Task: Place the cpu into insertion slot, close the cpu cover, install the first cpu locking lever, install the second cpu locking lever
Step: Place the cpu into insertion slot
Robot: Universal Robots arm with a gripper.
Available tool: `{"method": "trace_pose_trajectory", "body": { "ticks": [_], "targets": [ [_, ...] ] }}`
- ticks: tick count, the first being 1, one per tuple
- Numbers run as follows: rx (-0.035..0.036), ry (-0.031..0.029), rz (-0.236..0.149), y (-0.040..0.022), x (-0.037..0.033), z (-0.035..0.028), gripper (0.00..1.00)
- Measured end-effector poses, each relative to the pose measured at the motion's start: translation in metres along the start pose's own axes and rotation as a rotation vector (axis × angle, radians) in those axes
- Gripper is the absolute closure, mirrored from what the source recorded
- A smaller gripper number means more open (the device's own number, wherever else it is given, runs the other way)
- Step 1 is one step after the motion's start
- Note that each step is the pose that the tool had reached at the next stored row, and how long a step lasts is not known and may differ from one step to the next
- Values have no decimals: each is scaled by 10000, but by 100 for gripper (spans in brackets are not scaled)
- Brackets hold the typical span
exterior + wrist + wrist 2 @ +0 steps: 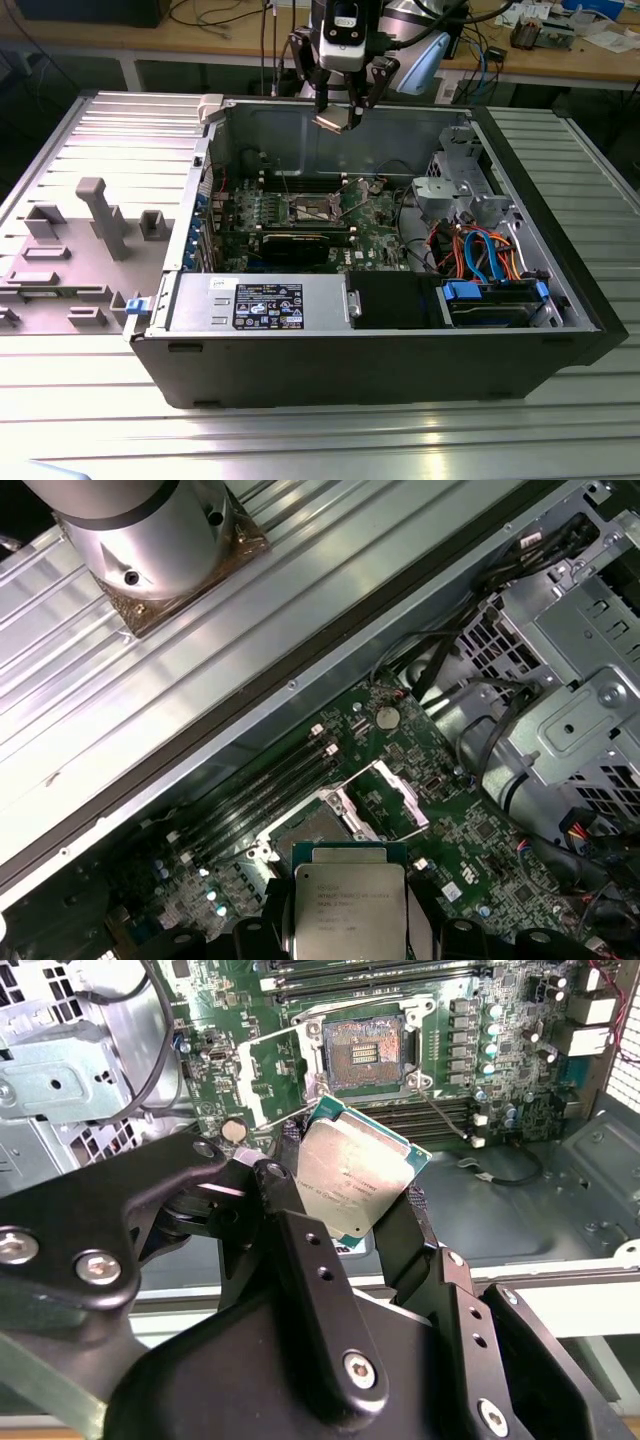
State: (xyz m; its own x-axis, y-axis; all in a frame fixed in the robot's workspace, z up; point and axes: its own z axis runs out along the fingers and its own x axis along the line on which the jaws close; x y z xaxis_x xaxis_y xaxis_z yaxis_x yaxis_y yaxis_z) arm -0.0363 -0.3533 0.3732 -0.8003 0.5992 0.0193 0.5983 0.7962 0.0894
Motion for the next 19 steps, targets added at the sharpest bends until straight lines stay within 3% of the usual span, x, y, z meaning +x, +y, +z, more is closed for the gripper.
{"method": "trace_pose_trajectory", "body": {
  "ticks": [15, 17, 19],
  "targets": [
    [-10, -57, 637, -2, -1, 0, 45],
    [-24, -118, 1313, -2, -1, 1, 45],
    [-27, -132, 1466, -2, -1, 2, 45]
  ]
}}
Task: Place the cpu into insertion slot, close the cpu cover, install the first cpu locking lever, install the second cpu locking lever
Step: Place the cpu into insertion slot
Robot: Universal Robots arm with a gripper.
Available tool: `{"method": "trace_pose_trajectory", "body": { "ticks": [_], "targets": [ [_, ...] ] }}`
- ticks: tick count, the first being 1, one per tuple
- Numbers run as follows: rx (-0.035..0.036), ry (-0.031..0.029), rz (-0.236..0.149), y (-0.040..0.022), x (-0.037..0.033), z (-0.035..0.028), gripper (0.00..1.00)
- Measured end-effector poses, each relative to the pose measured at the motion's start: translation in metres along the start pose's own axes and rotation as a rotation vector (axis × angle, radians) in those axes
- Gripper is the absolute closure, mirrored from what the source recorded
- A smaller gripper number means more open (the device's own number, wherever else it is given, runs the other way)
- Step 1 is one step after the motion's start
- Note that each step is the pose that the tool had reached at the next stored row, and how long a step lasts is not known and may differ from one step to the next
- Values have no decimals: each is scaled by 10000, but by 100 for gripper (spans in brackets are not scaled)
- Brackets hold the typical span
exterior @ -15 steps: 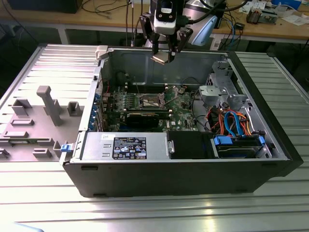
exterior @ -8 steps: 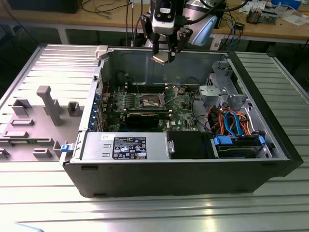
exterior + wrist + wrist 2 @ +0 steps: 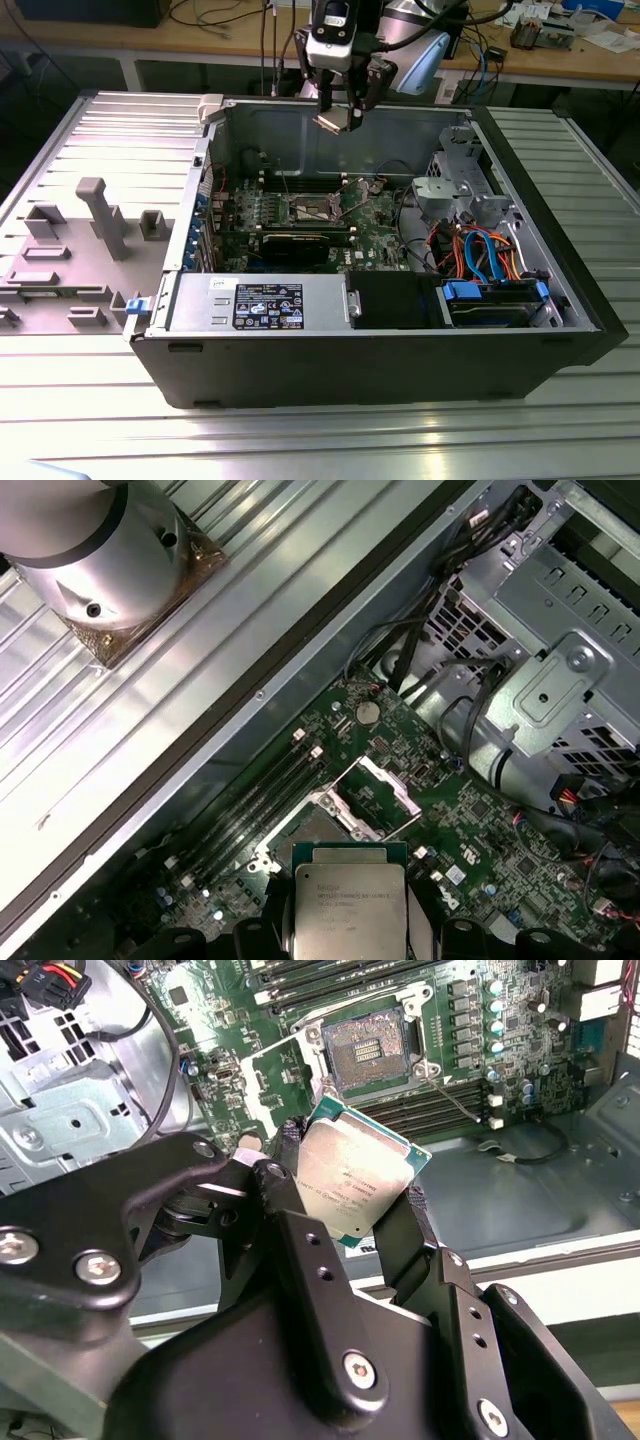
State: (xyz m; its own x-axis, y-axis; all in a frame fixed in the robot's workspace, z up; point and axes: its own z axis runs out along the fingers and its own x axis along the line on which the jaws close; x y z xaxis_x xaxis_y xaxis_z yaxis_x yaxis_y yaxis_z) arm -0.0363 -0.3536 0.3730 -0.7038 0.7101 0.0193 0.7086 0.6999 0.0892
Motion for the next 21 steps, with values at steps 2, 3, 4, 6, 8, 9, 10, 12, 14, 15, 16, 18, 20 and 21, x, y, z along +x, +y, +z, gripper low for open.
{"method": "trace_pose_trajectory", "body": {
  "ticks": [2, 3, 4, 6, 8, 9, 10, 12, 14, 15, 16, 18, 20, 21],
  "targets": [
    [-1, -5, 57, 0, 0, 0, 45],
    [-2, -7, 82, 0, 0, 0, 45],
    [-2, -11, 124, 0, 0, 0, 45],
    [-4, -16, 176, 0, 0, 1, 45],
    [-5, -20, 227, 0, 0, 1, 45],
    [-5, -22, 250, 0, 0, 1, 45],
    [-6, -26, 282, 0, 0, 1, 45],
    [-7, -30, 337, 0, 0, 1, 45],
    [-8, -35, 395, 0, 0, 1, 45],
    [-9, -37, 416, 0, 0, 1, 45],
    [-8, -38, 422, 0, 0, 1, 45],
    [-9, -38, 428, 0, 0, 1, 45],
    [-9, -38, 429, 0, 0, 1, 45],
    [-9, -38, 429, 0, 0, 1, 45]
  ]
}}
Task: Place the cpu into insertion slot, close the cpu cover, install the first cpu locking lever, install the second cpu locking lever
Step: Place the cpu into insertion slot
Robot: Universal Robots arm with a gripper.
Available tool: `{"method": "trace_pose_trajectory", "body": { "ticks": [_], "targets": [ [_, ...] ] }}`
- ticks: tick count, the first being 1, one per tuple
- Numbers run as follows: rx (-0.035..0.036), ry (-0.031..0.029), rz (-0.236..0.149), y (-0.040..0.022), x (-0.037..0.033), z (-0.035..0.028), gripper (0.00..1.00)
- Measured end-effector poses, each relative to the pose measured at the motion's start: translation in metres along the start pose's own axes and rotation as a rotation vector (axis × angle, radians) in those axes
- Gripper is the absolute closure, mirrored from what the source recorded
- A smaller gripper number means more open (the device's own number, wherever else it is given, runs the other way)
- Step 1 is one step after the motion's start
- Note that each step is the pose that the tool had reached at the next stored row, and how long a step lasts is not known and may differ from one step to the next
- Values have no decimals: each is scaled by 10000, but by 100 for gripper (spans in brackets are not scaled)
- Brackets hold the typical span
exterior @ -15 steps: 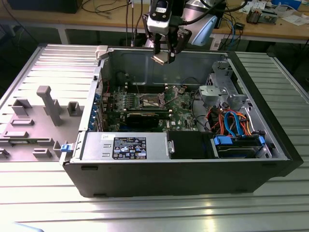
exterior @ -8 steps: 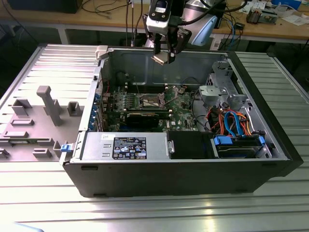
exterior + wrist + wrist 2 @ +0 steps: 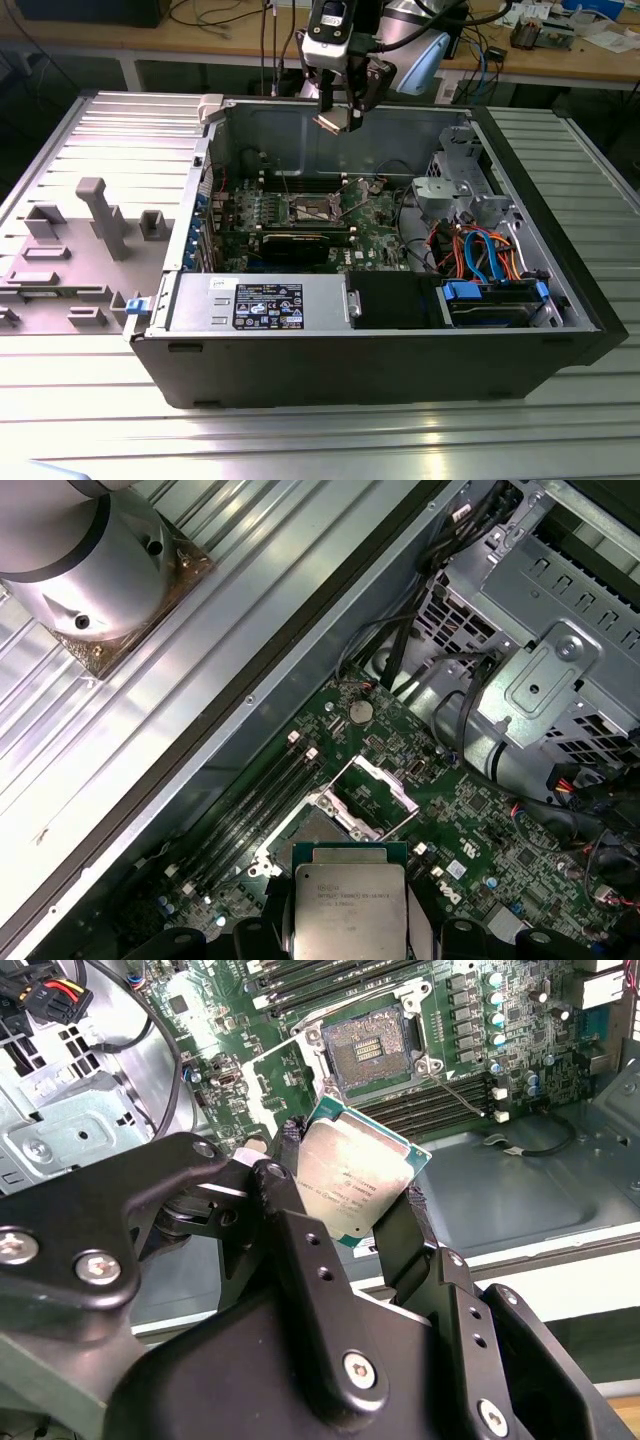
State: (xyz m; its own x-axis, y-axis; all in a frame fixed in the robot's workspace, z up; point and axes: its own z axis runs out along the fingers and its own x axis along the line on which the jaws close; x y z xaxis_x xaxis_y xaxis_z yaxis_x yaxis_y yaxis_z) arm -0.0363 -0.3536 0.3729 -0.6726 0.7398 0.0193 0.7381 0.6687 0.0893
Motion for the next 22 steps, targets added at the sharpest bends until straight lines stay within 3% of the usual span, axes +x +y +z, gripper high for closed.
{"method": "trace_pose_trajectory", "body": {
  "ticks": [9, 22],
  "targets": [
    [-1, -4, 39, 0, 0, 0, 45],
    [-9, -42, 459, -1, -2, 0, 45]
  ]
}}
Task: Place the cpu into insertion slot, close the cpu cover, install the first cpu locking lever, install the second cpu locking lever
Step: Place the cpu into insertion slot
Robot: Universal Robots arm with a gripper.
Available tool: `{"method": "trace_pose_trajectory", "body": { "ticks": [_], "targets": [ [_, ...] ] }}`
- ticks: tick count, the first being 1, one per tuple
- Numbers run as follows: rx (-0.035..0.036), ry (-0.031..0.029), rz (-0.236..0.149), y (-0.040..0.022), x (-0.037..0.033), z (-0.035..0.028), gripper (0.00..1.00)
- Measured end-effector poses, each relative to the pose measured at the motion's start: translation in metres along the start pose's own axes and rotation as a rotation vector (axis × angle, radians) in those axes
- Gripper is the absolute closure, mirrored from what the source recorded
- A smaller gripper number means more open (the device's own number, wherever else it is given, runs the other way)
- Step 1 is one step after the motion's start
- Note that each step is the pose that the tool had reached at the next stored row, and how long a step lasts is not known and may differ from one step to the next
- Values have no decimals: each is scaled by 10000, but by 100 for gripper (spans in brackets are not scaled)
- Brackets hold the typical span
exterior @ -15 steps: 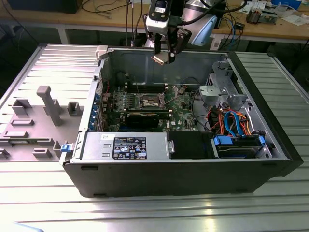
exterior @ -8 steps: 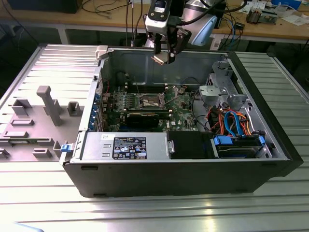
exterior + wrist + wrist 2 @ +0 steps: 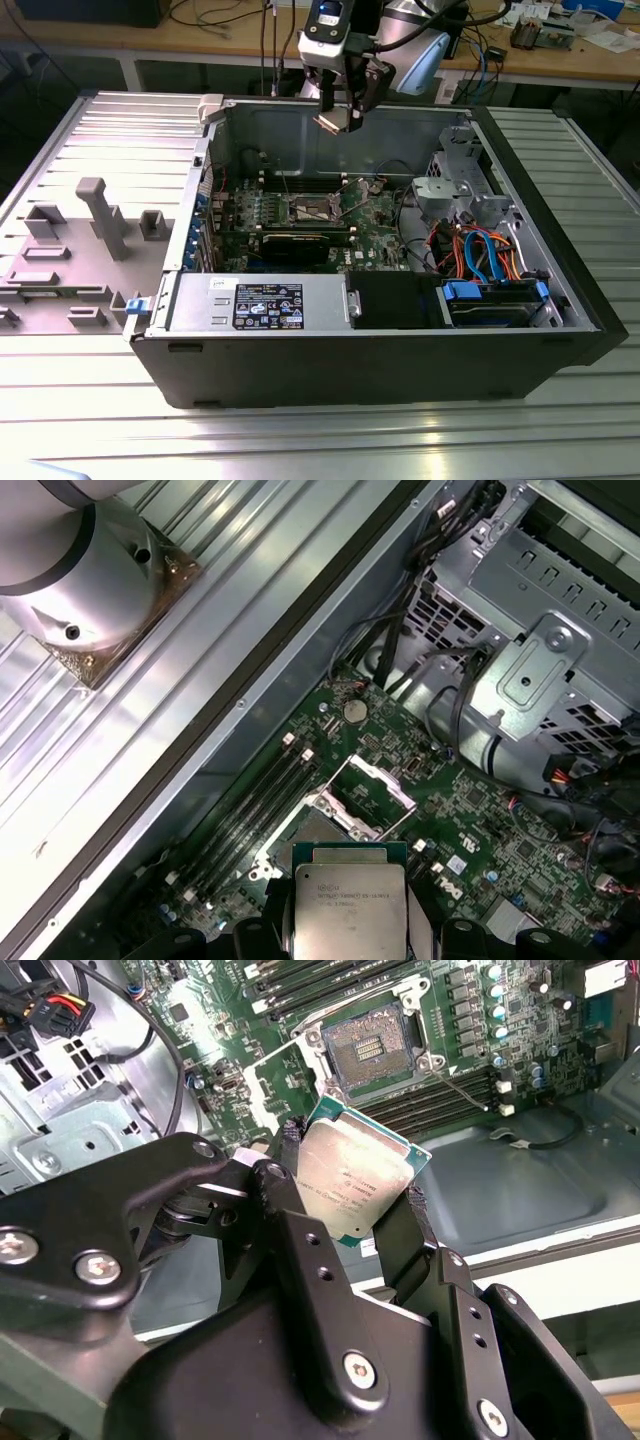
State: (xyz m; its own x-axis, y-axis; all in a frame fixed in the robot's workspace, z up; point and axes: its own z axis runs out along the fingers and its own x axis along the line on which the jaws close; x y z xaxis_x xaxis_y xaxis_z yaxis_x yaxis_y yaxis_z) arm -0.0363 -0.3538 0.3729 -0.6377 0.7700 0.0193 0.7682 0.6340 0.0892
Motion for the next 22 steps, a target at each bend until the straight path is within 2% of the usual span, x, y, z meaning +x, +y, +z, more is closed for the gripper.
{"method": "trace_pose_trajectory", "body": {
  "ticks": [16, 22],
  "targets": [
    [-1, -4, 40, 0, 0, 0, 45],
    [-7, -29, 329, -1, -1, 0, 45]
  ]
}}
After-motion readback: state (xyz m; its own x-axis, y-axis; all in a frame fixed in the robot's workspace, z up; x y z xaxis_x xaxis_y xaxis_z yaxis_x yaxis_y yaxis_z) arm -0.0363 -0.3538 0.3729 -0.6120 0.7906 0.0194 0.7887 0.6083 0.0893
